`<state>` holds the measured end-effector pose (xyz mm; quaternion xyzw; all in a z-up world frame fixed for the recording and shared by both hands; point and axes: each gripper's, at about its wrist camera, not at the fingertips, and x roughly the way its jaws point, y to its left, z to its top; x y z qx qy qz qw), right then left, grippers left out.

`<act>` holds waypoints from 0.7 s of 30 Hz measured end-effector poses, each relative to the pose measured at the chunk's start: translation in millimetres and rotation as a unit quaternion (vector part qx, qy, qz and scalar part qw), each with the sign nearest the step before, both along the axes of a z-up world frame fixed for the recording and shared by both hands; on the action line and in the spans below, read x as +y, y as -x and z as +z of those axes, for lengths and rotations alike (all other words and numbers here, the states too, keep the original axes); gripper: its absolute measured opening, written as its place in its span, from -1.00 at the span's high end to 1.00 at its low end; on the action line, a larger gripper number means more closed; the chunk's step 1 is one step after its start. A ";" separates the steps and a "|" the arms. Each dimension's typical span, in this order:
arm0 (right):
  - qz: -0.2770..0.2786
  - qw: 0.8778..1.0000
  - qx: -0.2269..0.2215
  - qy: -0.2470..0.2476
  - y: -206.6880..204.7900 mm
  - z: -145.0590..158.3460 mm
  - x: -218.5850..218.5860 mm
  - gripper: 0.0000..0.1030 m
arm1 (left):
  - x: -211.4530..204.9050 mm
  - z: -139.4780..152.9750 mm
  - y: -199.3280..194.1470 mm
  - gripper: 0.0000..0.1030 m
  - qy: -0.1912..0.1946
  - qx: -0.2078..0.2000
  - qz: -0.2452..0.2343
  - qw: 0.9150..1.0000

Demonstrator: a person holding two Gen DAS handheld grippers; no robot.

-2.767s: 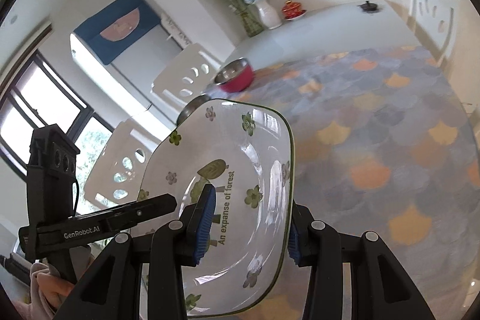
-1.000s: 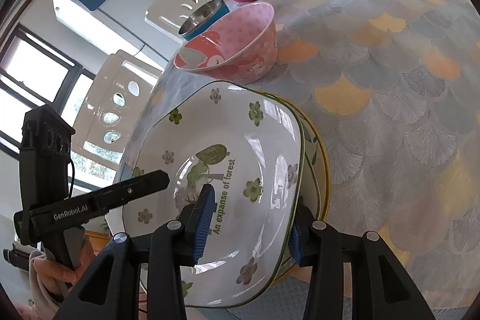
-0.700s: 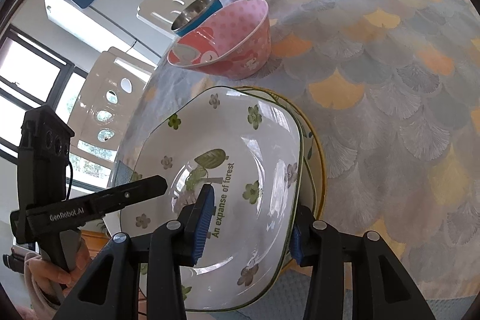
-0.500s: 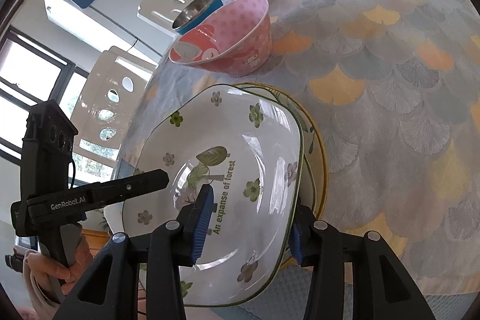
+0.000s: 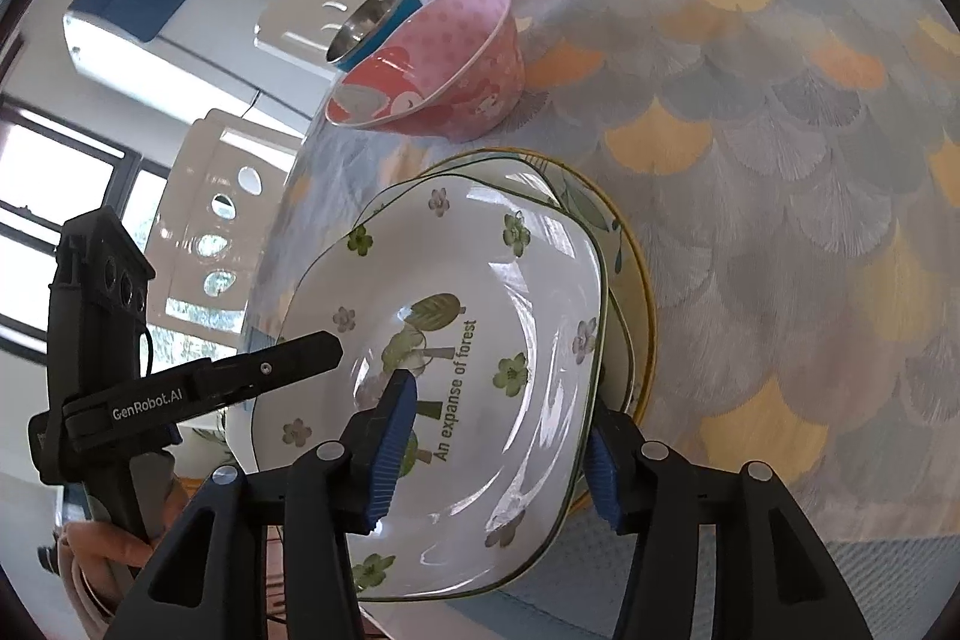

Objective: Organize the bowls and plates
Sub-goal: 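Lower the green-leaf plate onto the stacked plates with both grippers, then open both grippers and release the green-leaf plate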

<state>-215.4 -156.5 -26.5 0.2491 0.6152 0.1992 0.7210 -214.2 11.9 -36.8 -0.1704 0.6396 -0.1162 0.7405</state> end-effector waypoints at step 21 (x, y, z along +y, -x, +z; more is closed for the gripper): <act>0.010 0.996 0.010 0.089 -3.4 25.4 4.3 -0.19 | 12.9 27.0 -10.1 -0.01 -0.047 -0.014 0.006 0.999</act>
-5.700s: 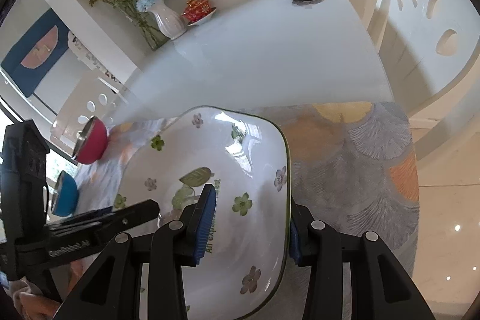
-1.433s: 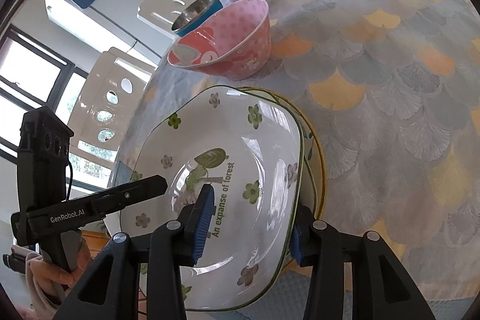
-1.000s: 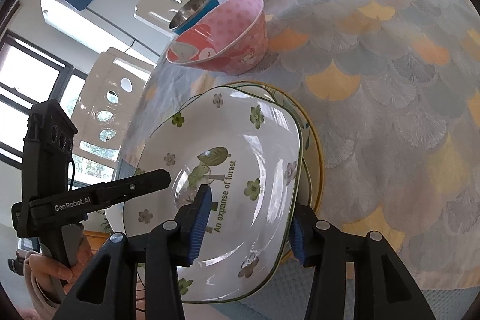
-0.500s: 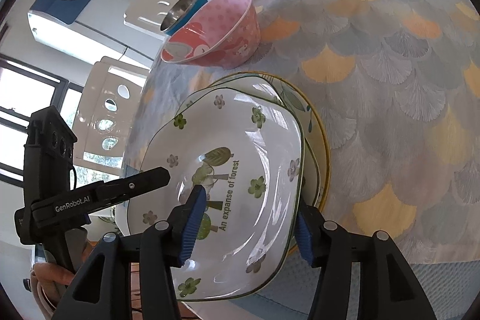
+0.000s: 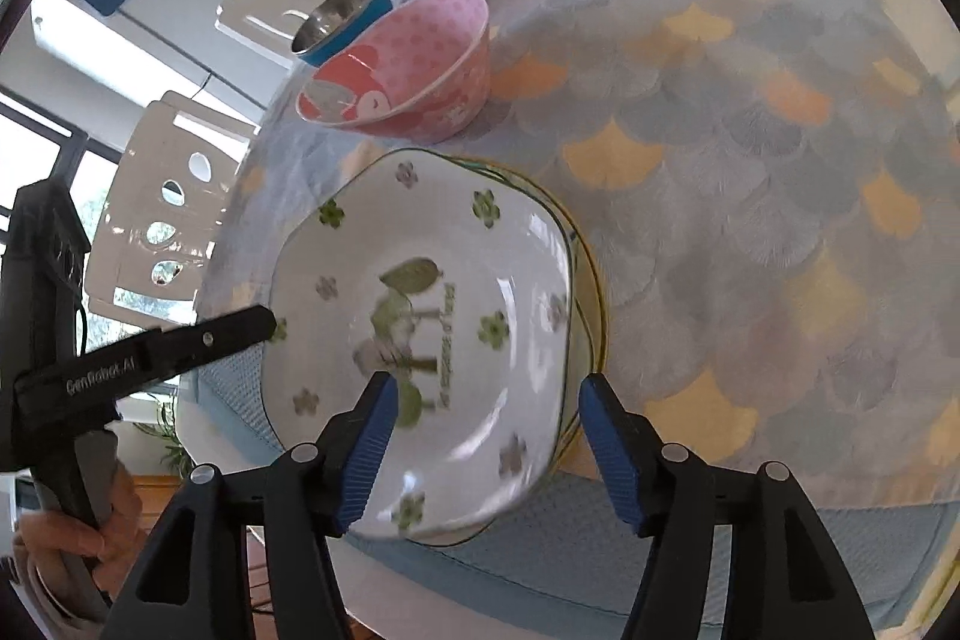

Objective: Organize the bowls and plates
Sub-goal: 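Open both grippers and release the green-leaf plate, then move both grippers to the blue steel bowl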

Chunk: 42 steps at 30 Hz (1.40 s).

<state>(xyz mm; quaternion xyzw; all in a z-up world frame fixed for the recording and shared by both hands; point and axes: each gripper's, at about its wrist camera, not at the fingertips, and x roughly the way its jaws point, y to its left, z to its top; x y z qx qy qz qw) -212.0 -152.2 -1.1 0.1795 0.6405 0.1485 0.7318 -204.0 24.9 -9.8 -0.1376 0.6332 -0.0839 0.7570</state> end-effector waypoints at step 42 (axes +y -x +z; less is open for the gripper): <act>0.031 0.998 -0.009 -0.049 -216.2 12.1 -40.4 -0.64 | 14.4 22.6 -171.4 -0.63 -0.056 -0.031 0.081 0.995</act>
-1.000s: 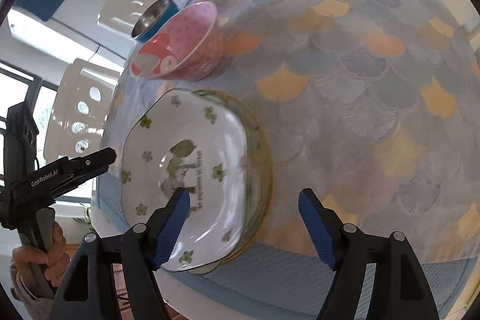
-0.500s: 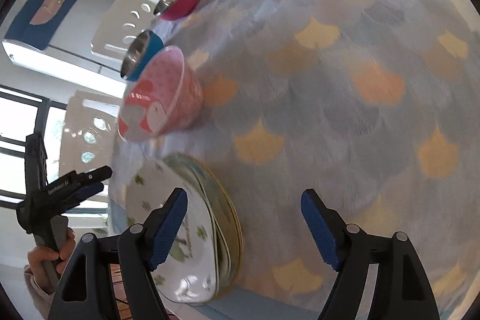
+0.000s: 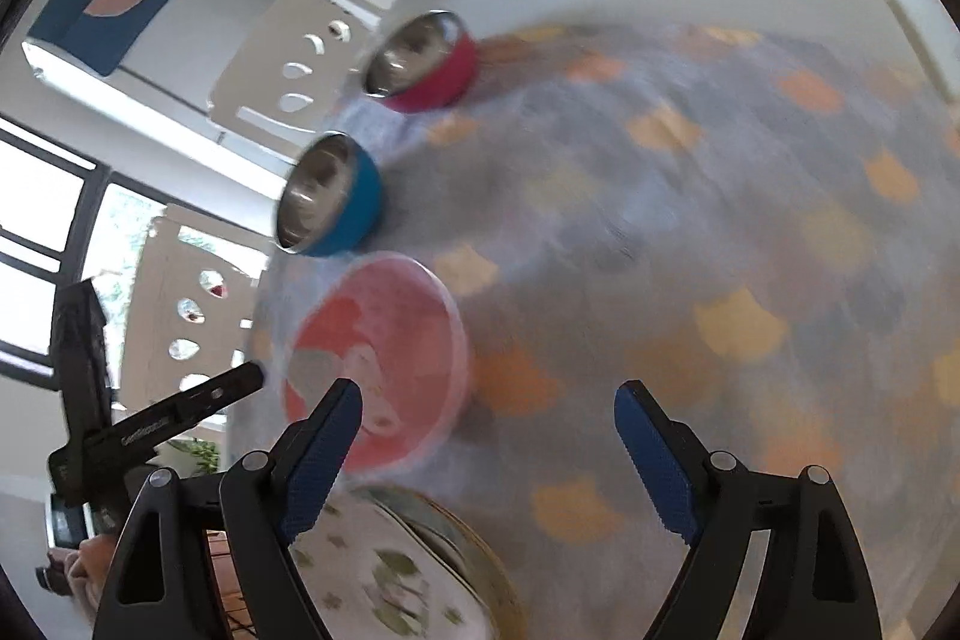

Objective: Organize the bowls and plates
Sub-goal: 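Move both grippers to the blue steel bowl, then close both grippers on the rim of the blue steel bowl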

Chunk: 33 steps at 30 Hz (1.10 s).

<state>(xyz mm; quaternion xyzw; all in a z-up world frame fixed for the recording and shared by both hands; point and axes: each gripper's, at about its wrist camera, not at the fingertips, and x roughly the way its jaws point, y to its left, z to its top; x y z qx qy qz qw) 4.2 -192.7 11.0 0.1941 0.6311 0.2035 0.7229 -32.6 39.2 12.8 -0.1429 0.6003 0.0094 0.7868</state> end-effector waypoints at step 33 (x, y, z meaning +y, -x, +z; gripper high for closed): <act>-0.032 0.996 0.076 -0.046 -133.0 -93.6 167.1 0.53 | 61.6 -70.9 -139.8 0.76 0.068 0.021 -0.043 0.997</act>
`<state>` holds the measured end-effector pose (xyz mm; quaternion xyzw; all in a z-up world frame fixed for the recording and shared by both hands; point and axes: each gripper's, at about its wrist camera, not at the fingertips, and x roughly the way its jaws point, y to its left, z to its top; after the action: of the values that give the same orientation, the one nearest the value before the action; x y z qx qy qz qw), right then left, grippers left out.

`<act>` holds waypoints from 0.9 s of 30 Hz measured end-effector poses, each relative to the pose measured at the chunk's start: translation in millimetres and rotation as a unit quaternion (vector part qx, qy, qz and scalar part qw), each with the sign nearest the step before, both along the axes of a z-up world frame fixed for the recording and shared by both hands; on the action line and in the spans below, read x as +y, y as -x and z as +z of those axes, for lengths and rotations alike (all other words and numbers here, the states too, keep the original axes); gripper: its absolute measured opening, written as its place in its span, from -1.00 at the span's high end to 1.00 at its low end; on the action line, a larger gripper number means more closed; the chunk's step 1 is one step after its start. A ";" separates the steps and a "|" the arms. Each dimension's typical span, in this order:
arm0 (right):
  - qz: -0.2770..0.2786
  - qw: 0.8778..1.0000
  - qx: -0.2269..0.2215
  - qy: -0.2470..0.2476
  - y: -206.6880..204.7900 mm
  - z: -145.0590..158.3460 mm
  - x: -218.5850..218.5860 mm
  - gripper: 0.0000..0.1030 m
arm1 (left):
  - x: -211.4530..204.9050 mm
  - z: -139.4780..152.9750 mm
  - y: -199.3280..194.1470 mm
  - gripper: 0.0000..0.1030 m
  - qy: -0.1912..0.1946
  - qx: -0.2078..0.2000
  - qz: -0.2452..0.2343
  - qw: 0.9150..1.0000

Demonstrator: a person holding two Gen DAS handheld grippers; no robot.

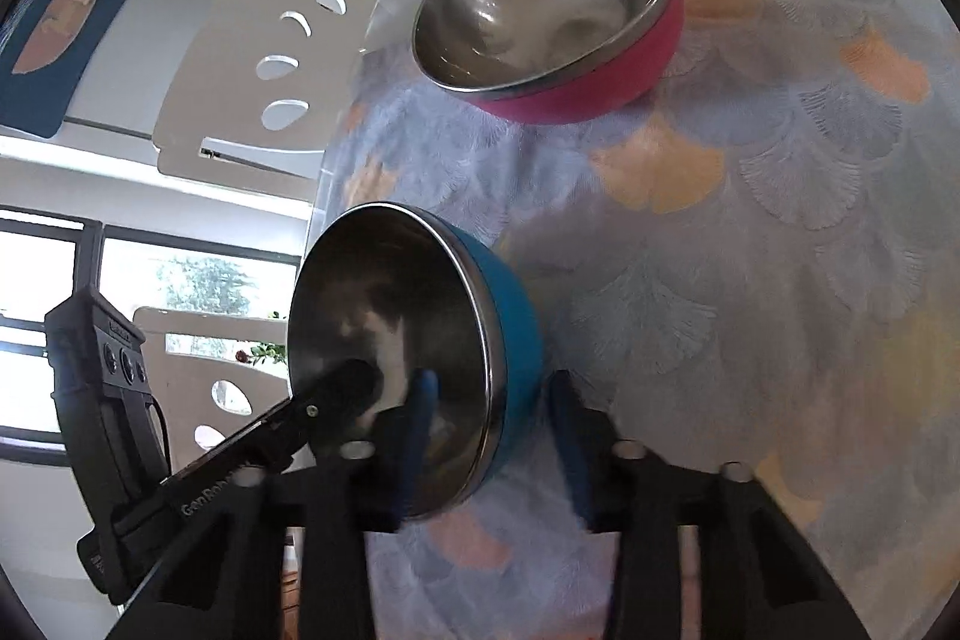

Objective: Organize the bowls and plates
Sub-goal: 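Close both grippers on the rim of the blue steel bowl, then lift the blue steel bowl and carry it toward the pink cartoon bowl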

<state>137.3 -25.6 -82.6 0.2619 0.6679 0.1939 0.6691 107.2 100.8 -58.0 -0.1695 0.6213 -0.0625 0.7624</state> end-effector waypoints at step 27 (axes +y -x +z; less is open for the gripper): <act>-0.026 0.998 -0.062 0.000 63.3 94.3 -76.1 0.54 | -85.2 96.6 81.8 0.68 -0.035 -0.060 -0.062 0.996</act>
<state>74.0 -101.7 11.7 0.2667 0.6181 0.1922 0.7140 25.3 15.6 38.6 -0.0999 0.5853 -0.0986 0.7986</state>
